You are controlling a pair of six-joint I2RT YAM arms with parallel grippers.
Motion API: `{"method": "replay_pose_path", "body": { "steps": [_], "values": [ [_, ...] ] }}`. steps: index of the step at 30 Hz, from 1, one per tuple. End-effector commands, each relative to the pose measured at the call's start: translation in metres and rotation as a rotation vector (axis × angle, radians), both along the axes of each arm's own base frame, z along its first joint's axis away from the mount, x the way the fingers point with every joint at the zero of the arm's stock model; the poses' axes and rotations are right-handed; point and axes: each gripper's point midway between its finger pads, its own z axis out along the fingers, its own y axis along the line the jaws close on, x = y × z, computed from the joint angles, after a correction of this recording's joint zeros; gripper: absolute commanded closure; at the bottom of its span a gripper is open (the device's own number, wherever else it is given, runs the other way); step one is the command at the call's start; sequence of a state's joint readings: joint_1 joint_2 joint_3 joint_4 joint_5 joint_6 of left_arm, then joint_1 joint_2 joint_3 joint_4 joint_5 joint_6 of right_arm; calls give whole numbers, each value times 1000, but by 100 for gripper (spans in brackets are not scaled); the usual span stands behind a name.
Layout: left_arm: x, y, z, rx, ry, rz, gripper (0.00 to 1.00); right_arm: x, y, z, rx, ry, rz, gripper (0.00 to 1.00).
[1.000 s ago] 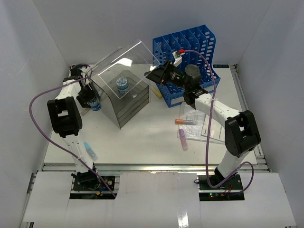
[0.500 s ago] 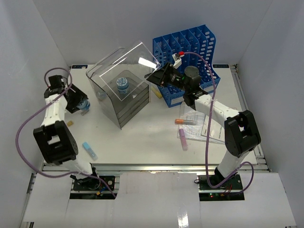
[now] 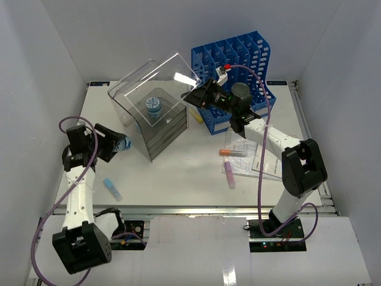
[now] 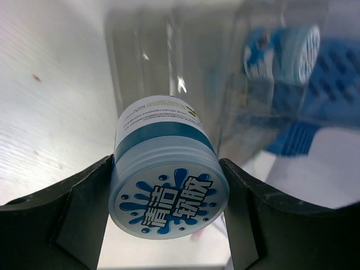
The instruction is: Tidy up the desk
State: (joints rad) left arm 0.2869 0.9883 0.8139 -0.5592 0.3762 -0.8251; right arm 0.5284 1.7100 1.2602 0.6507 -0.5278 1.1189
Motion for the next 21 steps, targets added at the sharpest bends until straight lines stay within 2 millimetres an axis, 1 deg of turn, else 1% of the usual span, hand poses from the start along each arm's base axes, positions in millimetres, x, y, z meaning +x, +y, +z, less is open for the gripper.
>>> {"method": "replay_pose_path", "body": {
  "steps": [1,4,6,9,13,15,17,21],
  "values": [
    [-20,-49,35,-98,-153,-117,100,-14,-3,55,65,-136,10,56],
    [-36,-66,43,-114,-197,-164,100,-14,-3,56,66,-139,10,56],
    [-48,-79,43,-137,-213,-199,100,-13,-2,56,67,-136,11,56],
    [-60,-97,34,-168,-193,-259,100,-12,1,55,71,-132,16,56],
    [-75,-120,31,-183,-185,-355,100,-12,2,56,67,-137,17,56],
    [-80,-128,31,-188,-180,-391,100,-13,2,59,70,-144,16,56],
    [-85,-138,37,-186,-191,-433,100,-13,2,61,72,-145,16,56],
    [-84,-150,47,-150,-234,-449,100,-12,3,64,77,-150,15,56]
  ]
}}
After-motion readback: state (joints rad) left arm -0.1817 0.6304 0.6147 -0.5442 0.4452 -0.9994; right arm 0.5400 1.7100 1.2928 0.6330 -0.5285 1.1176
